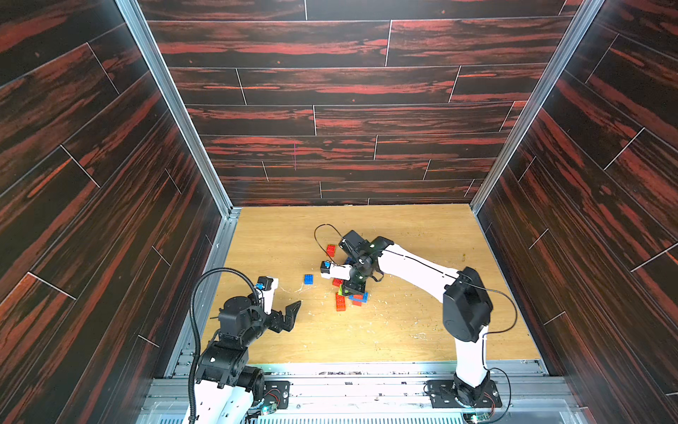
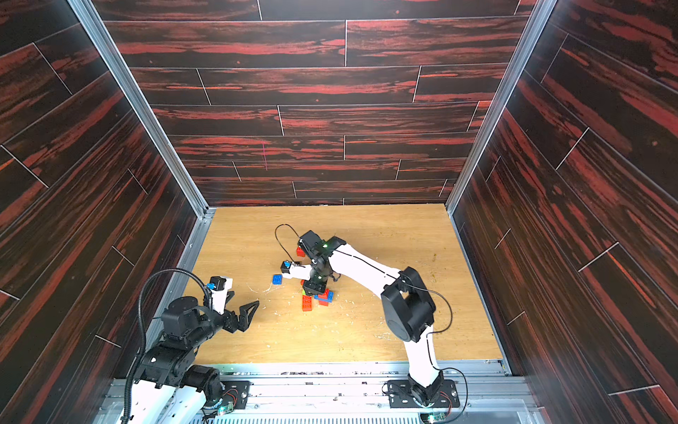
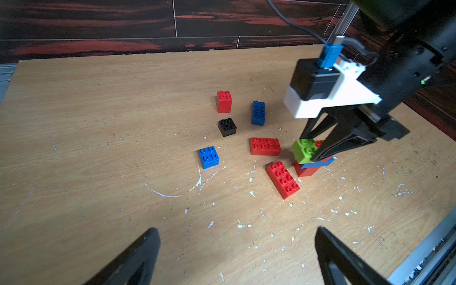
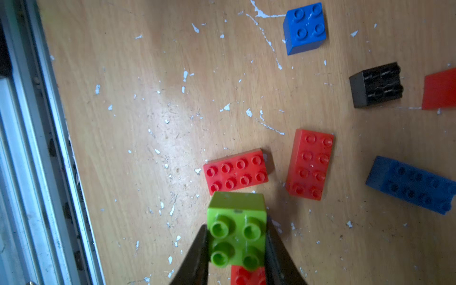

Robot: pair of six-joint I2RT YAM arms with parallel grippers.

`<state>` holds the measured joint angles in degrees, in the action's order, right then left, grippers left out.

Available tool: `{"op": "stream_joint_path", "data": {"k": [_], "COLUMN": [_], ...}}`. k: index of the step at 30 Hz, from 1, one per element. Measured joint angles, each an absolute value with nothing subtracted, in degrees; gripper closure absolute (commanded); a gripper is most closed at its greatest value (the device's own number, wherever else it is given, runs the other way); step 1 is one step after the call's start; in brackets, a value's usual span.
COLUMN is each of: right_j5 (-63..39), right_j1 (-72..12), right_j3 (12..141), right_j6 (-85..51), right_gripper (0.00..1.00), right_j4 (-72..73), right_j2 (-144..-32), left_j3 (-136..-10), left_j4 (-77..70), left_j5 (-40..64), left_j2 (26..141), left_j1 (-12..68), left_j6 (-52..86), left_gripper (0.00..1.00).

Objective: Assemble the letter f with lego
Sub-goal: Pick up the lego brick from the center of the board, then assemble the lego brick with the lego brick.

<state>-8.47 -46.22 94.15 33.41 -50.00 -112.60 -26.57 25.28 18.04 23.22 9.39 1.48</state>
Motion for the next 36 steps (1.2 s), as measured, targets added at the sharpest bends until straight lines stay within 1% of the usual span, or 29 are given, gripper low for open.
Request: {"op": "stream_joint_path", "data": {"k": [7,13,22,36], "right_j5": [-8.58,-8.47,-7.73,-5.78], "right_j1": [-44.77,-44.03,-43.62,-43.27], "right_j3": [90.63,89.12,86.0,85.25], "right_j6": [34.02,34.57,35.0,35.57], "right_gripper": [0.76,0.76,0.76,0.76], "right_j4": [-48.8,-48.45,-48.8,-48.8], "right_j2": [-107.61,-105.82,-105.65,-105.62], "left_j3": [-26.57,-26.57,-26.57,-26.57], "left_j4": [25.26,25.26,25.26,25.28], "left_j5": [17.78,17.72,17.74,17.76], "left_j2": [23.31,23.64,23.64,23.57], "left_j1": [9.39,9.39,9.39,9.39], "left_j6": [1.48,1.48,1.48,1.48], "left_gripper": [0.0,0.0,0.0,0.0]}}
